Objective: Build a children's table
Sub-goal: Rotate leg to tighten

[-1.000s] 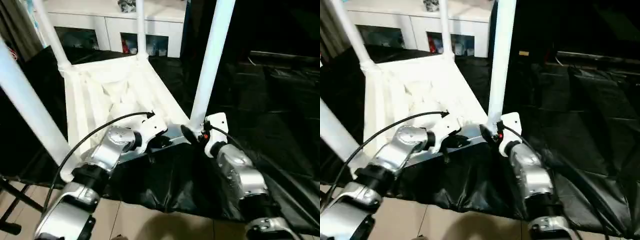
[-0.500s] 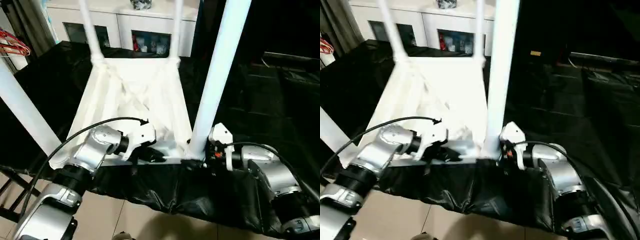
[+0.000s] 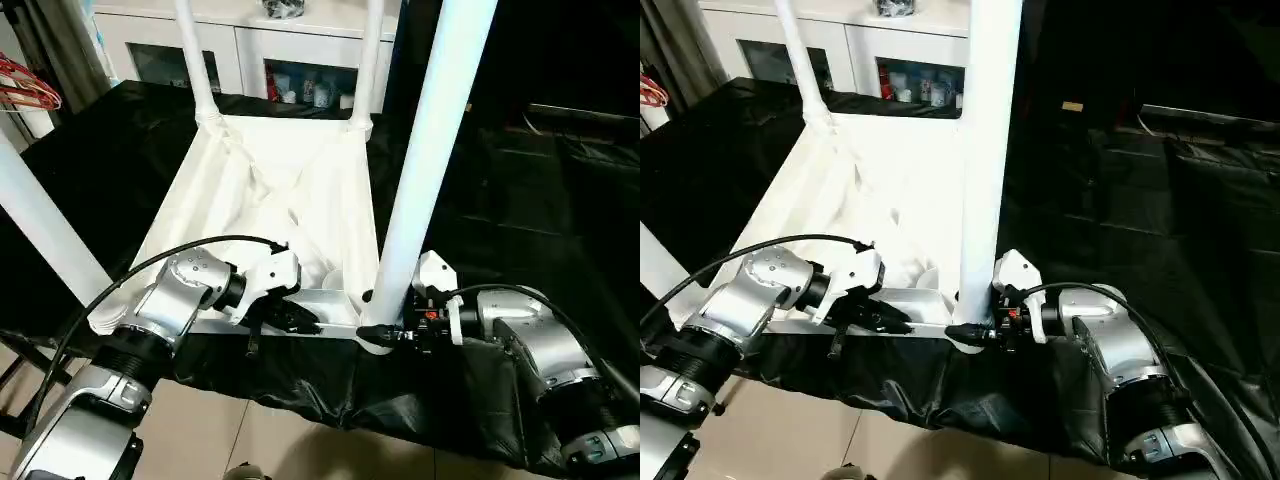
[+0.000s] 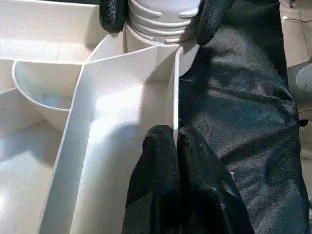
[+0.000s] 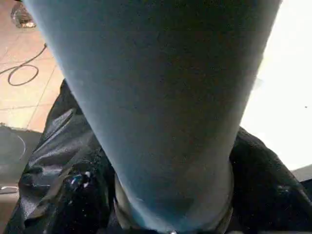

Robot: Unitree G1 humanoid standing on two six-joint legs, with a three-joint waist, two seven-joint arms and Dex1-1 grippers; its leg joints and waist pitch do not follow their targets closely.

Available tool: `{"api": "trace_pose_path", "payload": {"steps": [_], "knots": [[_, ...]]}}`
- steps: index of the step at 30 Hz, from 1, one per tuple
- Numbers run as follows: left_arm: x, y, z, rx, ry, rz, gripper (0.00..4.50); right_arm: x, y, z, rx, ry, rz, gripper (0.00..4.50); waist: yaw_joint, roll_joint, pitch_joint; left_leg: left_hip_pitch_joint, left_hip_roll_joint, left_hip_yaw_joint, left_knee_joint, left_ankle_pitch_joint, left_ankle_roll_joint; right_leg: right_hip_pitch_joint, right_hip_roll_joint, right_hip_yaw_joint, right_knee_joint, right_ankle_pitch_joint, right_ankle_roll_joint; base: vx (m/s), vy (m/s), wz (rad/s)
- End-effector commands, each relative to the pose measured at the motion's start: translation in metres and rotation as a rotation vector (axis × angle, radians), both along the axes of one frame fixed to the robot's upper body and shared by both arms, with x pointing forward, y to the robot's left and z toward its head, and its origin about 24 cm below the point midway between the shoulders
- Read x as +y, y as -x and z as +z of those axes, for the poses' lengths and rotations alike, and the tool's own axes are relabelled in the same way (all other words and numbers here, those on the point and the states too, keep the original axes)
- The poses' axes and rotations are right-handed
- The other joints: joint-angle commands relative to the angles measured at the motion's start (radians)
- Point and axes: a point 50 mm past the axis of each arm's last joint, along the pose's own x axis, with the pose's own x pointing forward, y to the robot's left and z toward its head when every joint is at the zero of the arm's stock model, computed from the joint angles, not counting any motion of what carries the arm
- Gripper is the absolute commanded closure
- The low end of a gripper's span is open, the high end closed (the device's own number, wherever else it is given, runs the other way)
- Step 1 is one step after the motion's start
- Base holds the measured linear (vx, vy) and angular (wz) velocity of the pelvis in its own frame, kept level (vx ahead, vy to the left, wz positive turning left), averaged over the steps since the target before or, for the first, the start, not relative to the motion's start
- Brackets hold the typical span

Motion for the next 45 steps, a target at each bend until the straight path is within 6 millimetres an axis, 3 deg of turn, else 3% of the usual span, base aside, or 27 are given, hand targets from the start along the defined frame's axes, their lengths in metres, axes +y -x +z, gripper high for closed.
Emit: {"api": "trace_pose_path", "payload": {"steps": [1, 5, 7, 9, 11, 12, 13, 17, 19, 21, 24, 25, 27, 31, 34, 36, 39, 45], "knots": [[-0.012, -0.002, 0.001, -0.026, 0.04, 0.021, 4.5, 0.017, 0.007, -0.002, -0.002, -0.057, 0.021, 1.75, 0.001, 0.008, -0.067, 0.0, 0.022, 0.001, -0.061, -0.154, 0.05, 0.06, -0.05, 0.039, -0.055, -0.053, -0.253, 0.0, 0.0, 0.0], [-0.022, -0.005, -0.002, -0.055, 0.054, 0.092, 4.5, 0.023, 0.006, -0.006, -0.028, -0.097, -0.093, 1.78, -0.001, 0.007, -0.06, 0.001, 0.022, 0.0, -0.067, -0.201, 0.032, 0.057, -0.051, 0.04, -0.064, -0.116, -0.24, 0.0, 0.0, 0.0], [-0.042, -0.007, -0.007, -0.07, 0.094, 0.17, 4.5, 0.032, 0.0, -0.013, -0.028, -0.143, -0.297, 1.78, -0.006, 0.007, -0.055, 0.007, 0.02, -0.002, -0.074, -0.262, 0.003, 0.054, -0.056, 0.042, -0.082, -0.254, -0.205, 0.0, 0.0, 0.0], [-0.052, -0.006, -0.008, -0.073, 0.11, 0.188, 4.5, 0.036, -0.002, -0.016, -0.014, -0.165, -0.383, 1.79, -0.01, 0.009, -0.056, 0.008, 0.019, -0.005, -0.077, -0.269, -0.009, 0.054, -0.057, 0.042, -0.087, -0.31, -0.179, -0.026, -0.002, 0.0], [-0.063, -0.007, -0.009, -0.089, 0.12, 0.223, 4.5, 0.045, -0.005, -0.019, 0.007, -0.196, -0.487, 1.79, -0.018, 0.012, -0.057, 0.001, 0.017, -0.008, -0.079, -0.263, -0.011, 0.056, -0.055, 0.04, -0.088, -0.31, -0.161, 0.0, 0.0, 0.0], [-0.069, -0.008, -0.01, -0.096, 0.129, 0.249, 4.5, 0.051, -0.007, -0.022, 0.017, -0.196, -0.544, 1.8, -0.02, 0.025, -0.058, 0.004, 0.017, -0.007, -0.078, -0.266, -0.012, 0.052, -0.055, 0.042, -0.09, -0.304, -0.162, 0.0, 0.0, 0.0], [-0.069, -0.008, -0.01, -0.096, 0.129, 0.249, 4.5, 0.051, -0.007, -0.022, 0.017, -0.196, -0.544, 1.8, -0.026, 0.016, -0.057, 0.003, 0.016, -0.006, -0.077, -0.267, -0.012, 0.052, -0.051, 0.041, -0.09, -0.285, -0.164, 0.0, 0.0, 0.0], [-0.091, -0.01, -0.009, -0.121, 0.147, 0.328, 4.5, 0.075, -0.015, -0.025, 0.042, -0.196, -0.695, 1.8, -0.037, 0.015, -0.059, -0.001, 0.01, -0.006, -0.077, -0.25, 0.0, 0.054, -0.051, 0.04, -0.094, -0.331, -0.144, 0.0, 0.0, 0.0], [-0.096, -0.01, -0.009, -0.132, 0.143, 0.331, 4.5, 0.086, -0.014, -0.021, 0.018, -0.205, -0.67, 1.8, -0.038, 0.019, -0.058, 0.0, 0.012, -0.006, -0.078, -0.26, 0.006, 0.05, -0.05, 0.04, -0.098, -0.341, -0.137, 0.0, 0.0, 0.0], [-0.095, -0.009, -0.009, -0.136, 0.147, 0.325, 4.5, 0.09, -0.014, -0.016, 0.005, -0.226, -0.641, 1.24, -0.038, 0.019, -0.059, -0.003, 0.012, -0.006, -0.079, -0.255, 0.011, 0.052, -0.049, 0.04, -0.096, -0.319, -0.135, 0.0, 0.0, 0.0], [-0.092, -0.007, -0.008, -0.138, 0.155, 0.3, 4.5, 0.086, -0.014, -0.014, 0.013, -0.244, -0.62, 1.08, -0.04, 0.02, -0.059, -0.004, 0.013, -0.006, -0.08, -0.255, 0.017, 0.053, -0.048, 0.041, -0.093, -0.285, -0.144, 0.0, 0.0, 0.0], [-0.085, -0.006, -0.008, -0.135, 0.164, 0.282, 4.5, 0.075, -0.015, -0.013, -0.017, -0.219, -0.616, 1.0, -0.041, 0.013, -0.059, -0.004, 0.013, -0.006, -0.08, -0.254, 0.021, 0.054, -0.049, 0.041, -0.092, -0.289, -0.144, 0.0, 0.0, 0.0], [-0.082, -0.005, -0.008, -0.131, 0.17, 0.273, 4.5, 0.071, -0.016, -0.013, -0.032, -0.208, -0.614, 0.74, -0.043, 0.014, -0.061, -0.005, 0.014, -0.006, -0.079, -0.247, 0.024, 0.054, -0.05, 0.042, -0.091, -0.283, -0.147, 0.0, 0.0, 0.0], [-0.066, -0.001, -0.008, -0.105, 0.167, 0.228, 4.5, 0.049, -0.017, -0.006, -0.074, -0.189, -0.515, 0.65, -0.048, 0.014, -0.065, -0.009, 0.014, -0.003, -0.071, -0.186, 0.047, 0.058, -0.048, 0.041, -0.078, -0.164, -0.18, 0.0, 0.0, 0.0], [-0.057, 0.001, -0.008, -0.095, 0.157, 0.193, 4.5, 0.041, -0.014, -0.002, -0.081, -0.181, -0.414, 0.65, -0.047, 0.012, -0.071, -0.012, 0.012, -0.001, -0.06, -0.112, 0.085, 0.064, -0.045, 0.04, -0.061, -0.015, -0.226, 0.017, 0.002, 0.0], [-0.048, 0.003, -0.007, -0.08, 0.144, 0.155, 4.5, 0.031, -0.01, 0.003, -0.073, -0.167, -0.295, 0.65, -0.044, 0.012, -0.073, -0.012, 0.012, 0.001, -0.056, -0.088, 0.106, 0.065, -0.044, 0.039, -0.057, 0.029, -0.243, 0.0, 0.0, 0.0], [-0.039, 0.002, -0.005, -0.071, 0.13, 0.128, 4.5, 0.024, -0.005, 0.005, -0.056, -0.143, -0.194, 0.65, -0.03, 0.014, -0.07, -0.009, 0.018, 0.004, -0.055, -0.108, 0.118, 0.061, -0.045, 0.037, -0.057, 0.008, -0.254, 0.0, 0.0, 0.0], [-0.02, -0.001, 0.0, -0.044, 0.08, 0.055, 4.5, 0.008, 0.009, 0.006, 0.003, -0.062, 0.038, 0.65, -0.013, 0.016, -0.066, -0.003, 0.022, 0.003, -0.059, -0.173, 0.086, 0.058, -0.047, 0.039, -0.064, -0.09, -0.241, 0.0, 0.0, 0.0]]}}
